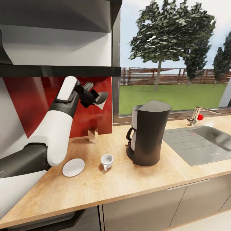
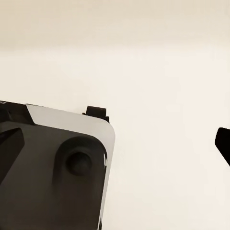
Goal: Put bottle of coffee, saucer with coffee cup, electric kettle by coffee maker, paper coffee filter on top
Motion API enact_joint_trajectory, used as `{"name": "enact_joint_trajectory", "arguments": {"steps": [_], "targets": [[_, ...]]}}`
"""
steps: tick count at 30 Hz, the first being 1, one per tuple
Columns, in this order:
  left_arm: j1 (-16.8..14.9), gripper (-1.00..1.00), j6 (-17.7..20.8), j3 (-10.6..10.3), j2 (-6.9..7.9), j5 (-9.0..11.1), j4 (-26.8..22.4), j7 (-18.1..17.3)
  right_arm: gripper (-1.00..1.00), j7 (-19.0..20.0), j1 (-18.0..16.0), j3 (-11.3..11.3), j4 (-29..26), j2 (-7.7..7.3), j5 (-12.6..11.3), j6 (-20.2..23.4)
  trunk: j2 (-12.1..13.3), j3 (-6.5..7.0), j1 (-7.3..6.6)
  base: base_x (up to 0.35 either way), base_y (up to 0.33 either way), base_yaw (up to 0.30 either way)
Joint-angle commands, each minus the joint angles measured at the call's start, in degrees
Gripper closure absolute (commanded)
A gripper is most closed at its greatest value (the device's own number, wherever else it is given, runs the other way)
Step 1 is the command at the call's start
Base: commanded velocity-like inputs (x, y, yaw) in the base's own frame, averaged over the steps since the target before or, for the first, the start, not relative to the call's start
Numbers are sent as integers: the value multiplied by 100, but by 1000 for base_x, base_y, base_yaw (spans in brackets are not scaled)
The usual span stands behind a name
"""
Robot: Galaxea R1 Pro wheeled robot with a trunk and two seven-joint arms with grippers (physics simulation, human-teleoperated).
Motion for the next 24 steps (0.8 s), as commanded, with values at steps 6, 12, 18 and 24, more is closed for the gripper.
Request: {"name": "enact_joint_trajectory", "arguments": {"steps": [6,12,18,24], "targets": [[-5,100,32,20,-6,29,415,-2097,-100,-1,-4,26,4,-1,6,-17,-5,-8,0,0,0,0],[-4,100,33,13,-6,29,418,-2440,-100,0,-4,26,4,-1,11,-17,-5,-8,0,0,0,0],[-5,100,33,4,-6,29,413,-2496,-100,-4,-4,26,4,-1,11,-17,-5,-8,0,0,0,0],[-4,100,33,13,-6,29,414,-2502,-100,-2,-4,26,4,-1,11,-17,-5,-8,0,13,-6,0]]}}
